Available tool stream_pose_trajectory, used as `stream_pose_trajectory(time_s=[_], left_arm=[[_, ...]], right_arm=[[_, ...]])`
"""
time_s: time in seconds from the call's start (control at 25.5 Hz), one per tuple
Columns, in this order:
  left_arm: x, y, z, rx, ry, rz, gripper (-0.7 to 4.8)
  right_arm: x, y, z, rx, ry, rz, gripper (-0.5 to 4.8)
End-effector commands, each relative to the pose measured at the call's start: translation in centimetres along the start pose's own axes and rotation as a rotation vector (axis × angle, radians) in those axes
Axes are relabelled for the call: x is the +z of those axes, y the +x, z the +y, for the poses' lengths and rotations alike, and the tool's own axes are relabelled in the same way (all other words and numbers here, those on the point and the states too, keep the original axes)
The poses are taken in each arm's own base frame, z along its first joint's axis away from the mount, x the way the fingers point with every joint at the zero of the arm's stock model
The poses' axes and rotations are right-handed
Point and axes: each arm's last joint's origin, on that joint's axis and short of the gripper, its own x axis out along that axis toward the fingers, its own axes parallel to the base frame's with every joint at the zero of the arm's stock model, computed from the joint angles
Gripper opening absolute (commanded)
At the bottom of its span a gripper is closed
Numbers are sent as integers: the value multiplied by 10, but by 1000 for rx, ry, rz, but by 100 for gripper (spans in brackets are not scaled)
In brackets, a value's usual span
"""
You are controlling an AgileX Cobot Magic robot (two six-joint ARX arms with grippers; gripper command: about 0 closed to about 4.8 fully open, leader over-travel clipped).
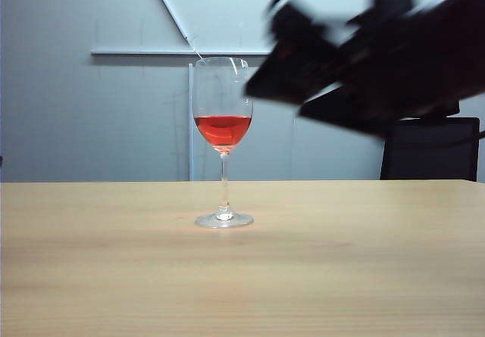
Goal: Gently pick up the goblet, rotate it counterclockwise for two full turns (viewing from above), and then place it back on the table.
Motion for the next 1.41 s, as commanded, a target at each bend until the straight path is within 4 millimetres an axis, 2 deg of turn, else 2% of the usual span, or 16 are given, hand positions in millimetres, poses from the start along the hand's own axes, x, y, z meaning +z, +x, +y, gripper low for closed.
stream_pose_trajectory(time_s=[0.04,0.16,0.27,0.35,0.63,0.98,1.22,1.41], left_arm=[[3,-1,-2,-18,5,-21,-5],[3,-1,-2,-22,5,-27,-5],[3,-1,-2,-21,5,-27,-5],[3,-1,-2,-22,5,-27,-5],[3,-1,-2,-21,5,-28,-5],[4,-2,-2,-21,5,-38,-5],[4,-2,-2,-21,5,-39,-5],[4,-2,-2,-21,5,-39,-5]], right_arm=[[-3,31,7,29,-5,-83,383],[-16,58,10,15,-7,-75,393],[-24,80,12,-71,-7,-76,393],[-30,99,11,-193,-5,-88,406],[-32,124,9,-235,-12,-69,405],[-40,153,-4,-301,-20,-43,404],[-36,157,-11,-316,-16,-55,392],[-36,157,-12,-318,-12,-58,306]])
